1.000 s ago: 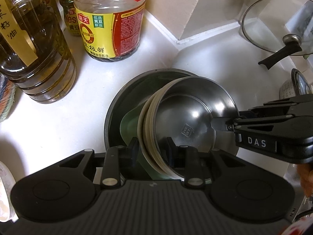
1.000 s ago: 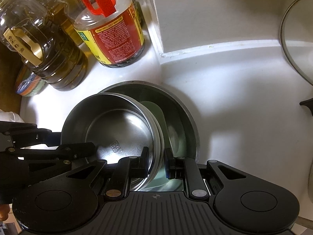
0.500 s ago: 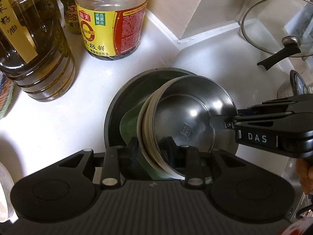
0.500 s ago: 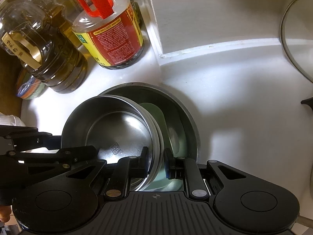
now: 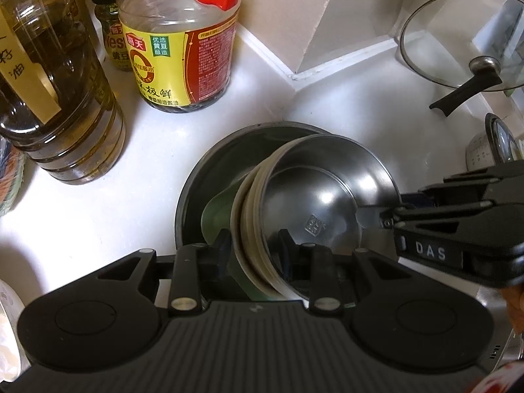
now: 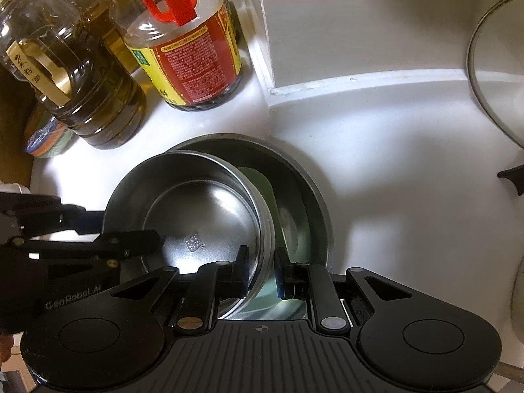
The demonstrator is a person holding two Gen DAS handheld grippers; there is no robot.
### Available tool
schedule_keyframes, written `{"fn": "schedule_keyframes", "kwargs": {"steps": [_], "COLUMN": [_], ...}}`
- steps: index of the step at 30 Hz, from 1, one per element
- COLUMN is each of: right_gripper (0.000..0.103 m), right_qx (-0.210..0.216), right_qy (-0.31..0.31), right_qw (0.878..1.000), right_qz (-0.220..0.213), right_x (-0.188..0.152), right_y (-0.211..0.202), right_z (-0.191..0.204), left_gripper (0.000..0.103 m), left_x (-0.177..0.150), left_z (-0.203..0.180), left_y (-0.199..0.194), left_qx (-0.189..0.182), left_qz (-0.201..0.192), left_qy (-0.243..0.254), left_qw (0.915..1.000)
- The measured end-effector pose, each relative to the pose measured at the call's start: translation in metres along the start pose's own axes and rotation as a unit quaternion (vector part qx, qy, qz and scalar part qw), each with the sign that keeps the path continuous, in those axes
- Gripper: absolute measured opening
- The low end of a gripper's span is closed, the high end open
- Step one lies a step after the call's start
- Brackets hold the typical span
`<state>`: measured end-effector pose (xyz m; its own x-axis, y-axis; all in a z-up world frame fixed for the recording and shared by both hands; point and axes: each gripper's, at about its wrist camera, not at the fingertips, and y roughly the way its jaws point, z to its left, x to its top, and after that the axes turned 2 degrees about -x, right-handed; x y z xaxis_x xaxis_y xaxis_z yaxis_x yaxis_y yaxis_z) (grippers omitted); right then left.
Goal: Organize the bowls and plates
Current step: 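Open both grippers and lift away from the stack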
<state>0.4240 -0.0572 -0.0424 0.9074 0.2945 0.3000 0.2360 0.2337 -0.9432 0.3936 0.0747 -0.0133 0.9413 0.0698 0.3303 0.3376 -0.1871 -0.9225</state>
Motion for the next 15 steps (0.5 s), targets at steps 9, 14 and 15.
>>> {"fn": "schedule_keyframes", "kwargs": {"steps": [9,14,15], "right_gripper": [0.017,0.032,0.036], "right_qx": [-0.003,-0.006,-0.005], "right_qy": [0.017,0.011,0.011], "right_qw": [1.0,1.0,1.0], "right_qz": [0.006,-0.01,-0.018], "right_x": [0.0,0.0,0.0], "right_y": [-0.002,-0.012,-0.017], "right_z": [0.0,0.005,0.006], "left_gripper": [0.034,0.04,0.04], "left_x": [0.0,-0.002,-0.003], "left_z": [-0.003,-0.006,-0.006], "left_y": [-0.001,-0.012,-0.016], "left_qx": [0.002,0.011,0.015], "left_qz": [-0.011,-0.033,-0.039], "left_qy": [0.014,0.023,0.025], "left_qw": [0.9998,0.9991,0.9988]}}
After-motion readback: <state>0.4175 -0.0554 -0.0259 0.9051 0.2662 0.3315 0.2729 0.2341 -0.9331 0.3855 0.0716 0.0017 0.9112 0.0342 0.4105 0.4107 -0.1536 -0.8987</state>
